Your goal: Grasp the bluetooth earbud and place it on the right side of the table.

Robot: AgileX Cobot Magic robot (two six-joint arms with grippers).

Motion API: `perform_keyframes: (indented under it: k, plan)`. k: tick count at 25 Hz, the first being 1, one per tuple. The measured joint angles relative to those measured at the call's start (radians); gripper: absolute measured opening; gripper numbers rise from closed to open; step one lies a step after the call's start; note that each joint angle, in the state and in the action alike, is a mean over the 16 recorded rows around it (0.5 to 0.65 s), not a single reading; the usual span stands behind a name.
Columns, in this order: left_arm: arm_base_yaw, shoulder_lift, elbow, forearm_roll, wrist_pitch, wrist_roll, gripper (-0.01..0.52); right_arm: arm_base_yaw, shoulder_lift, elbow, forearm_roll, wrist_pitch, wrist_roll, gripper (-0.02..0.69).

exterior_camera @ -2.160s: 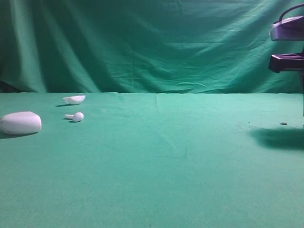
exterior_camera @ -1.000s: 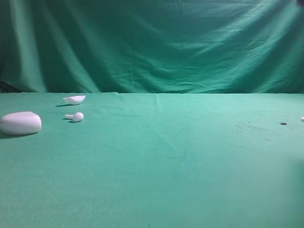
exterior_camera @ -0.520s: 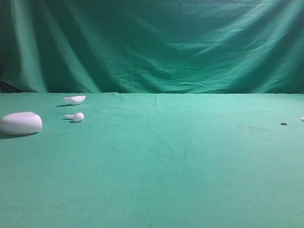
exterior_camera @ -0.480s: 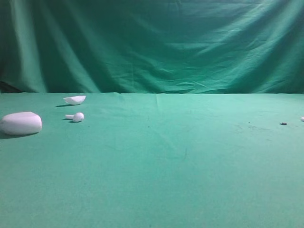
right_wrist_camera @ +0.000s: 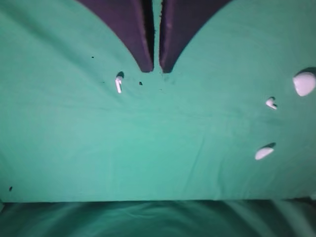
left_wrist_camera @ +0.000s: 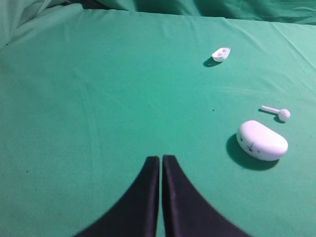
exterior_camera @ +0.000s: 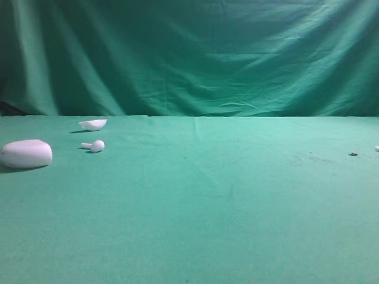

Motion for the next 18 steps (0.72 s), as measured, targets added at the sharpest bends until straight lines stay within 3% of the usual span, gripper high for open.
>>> perform_keyframes:
  k: [18]
  plan:
    - [0.000, 0.000, 0.000, 0.000, 0.000, 0.000, 0.000, -0.019, -0.271, 0.697, -0.100, -0.623, -0.020, 0.000]
